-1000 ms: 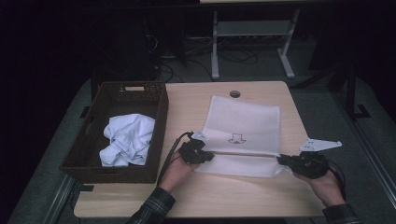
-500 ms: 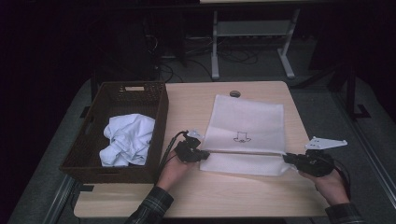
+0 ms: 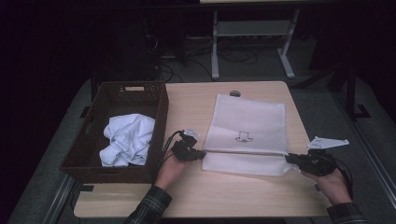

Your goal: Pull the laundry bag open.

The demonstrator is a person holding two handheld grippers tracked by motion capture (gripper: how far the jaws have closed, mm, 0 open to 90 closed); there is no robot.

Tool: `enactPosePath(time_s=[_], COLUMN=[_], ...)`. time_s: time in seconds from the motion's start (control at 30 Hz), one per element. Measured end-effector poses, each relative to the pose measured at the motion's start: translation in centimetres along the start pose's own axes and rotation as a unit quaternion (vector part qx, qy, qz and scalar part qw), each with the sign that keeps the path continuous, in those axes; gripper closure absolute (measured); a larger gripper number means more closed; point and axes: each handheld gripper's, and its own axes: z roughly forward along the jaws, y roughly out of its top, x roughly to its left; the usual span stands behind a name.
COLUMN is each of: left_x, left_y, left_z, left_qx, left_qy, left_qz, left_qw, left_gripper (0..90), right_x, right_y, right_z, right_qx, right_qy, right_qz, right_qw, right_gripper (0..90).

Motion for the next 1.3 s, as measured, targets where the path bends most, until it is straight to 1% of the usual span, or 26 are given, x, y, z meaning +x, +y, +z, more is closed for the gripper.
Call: enactPosePath(time_s=[0.03,0.1,0.17,0.2,0.23,0.27,0.4,0.47,0.53,0.6,0.67,0.73,0.83,0.87,0.93,1.03,1.13,1.3], left_x=[0.0,0.1,0.0,0.1,0.1,0.0,-0.1,-0.2,-0.3,-0.2,-0.1,0.0,0.0,0.0,0.2,0.6,1.0,1.7], left_y=[0.0,0.0,0.1,0.1,0.1,0.1,0.2,0.3,0.7,1.0,1.3,1.8,2.6,3.0,3.7,4.7,5.8,7.2], left_z=[0.0,-0.1,0.0,0.0,0.0,0.0,0.0,0.1,0.1,0.0,0.2,0.4,0.8,1.0,1.3,1.9,2.5,3.6], left_qx=[0.0,-0.006,-0.004,-0.003,-0.002,-0.001,-0.001,0.0,0.0,-0.01,-0.013,-0.021,-0.027,-0.028,-0.031,-0.038,-0.037,-0.041], left_qy=[-0.002,-0.012,-0.004,-0.005,-0.002,0.003,0.009,0.013,0.014,0.01,0.007,0.002,-0.004,-0.006,-0.005,-0.012,-0.017,-0.018], left_qz=[0.001,-0.004,-0.007,-0.012,-0.014,-0.013,-0.01,-0.008,-0.001,-0.002,-0.002,-0.001,0.002,0.003,0.009,0.011,0.017,0.022], left_qw=[1.0,0.9999,1.0,0.9999,0.9999,0.9999,0.9999,0.9999,0.9999,0.9999,0.9999,0.9998,0.9996,0.9996,0.9995,0.9992,0.999,0.9988], left_gripper=[87.2,87.3,87.3,87.3,87.3,87.3,87.3,87.3,87.2,87.1,87.0,87.0,86.9,86.9,86.8,86.6,86.5,86.4], right_x=[0.1,-0.1,-0.3,-0.3,-0.1,0.0,0.0,0.0,-0.1,-0.2,-0.4,-0.6,-0.9,-1.0,-1.4,-1.8,-2.5,-3.3], right_y=[0.0,0.0,0.0,0.0,0.0,0.0,0.0,0.0,-0.1,-0.2,-0.3,-0.5,-1.0,-1.1,-1.2,-1.4,-1.6,-1.8], right_z=[0.2,0.0,-0.3,-0.2,-0.1,0.0,0.0,0.1,0.2,0.1,-0.1,-0.3,-0.6,-0.8,-0.9,-1.0,-1.0,-0.8], right_qx=[0.007,0.002,-0.003,-0.002,0.003,0.007,0.007,0.01,0.014,0.011,0.007,0.004,0.003,0.001,-0.002,-0.004,-0.005,-0.004], right_qy=[-0.006,-0.004,-0.005,-0.004,-0.008,-0.01,-0.003,-0.007,-0.009,-0.009,-0.009,-0.01,-0.015,-0.015,-0.02,-0.025,-0.029,-0.038], right_qz=[-0.007,-0.003,0.002,0.002,-0.003,-0.007,-0.006,-0.006,-0.006,-0.003,0.003,0.007,0.01,0.015,0.019,0.025,0.033,0.039], right_qw=[0.9999,1.0,1.0,1.0,1.0,0.9999,1.0,0.9999,0.9998,0.9999,0.9999,0.9999,0.9998,0.9998,0.9996,0.9994,0.999,0.9985], right_gripper=[83.9,83.9,83.8,83.9,83.9,83.9,83.9,83.9,83.8,83.6,83.4,83.3,83.1,83.0,82.8,82.5,82.1,81.8])
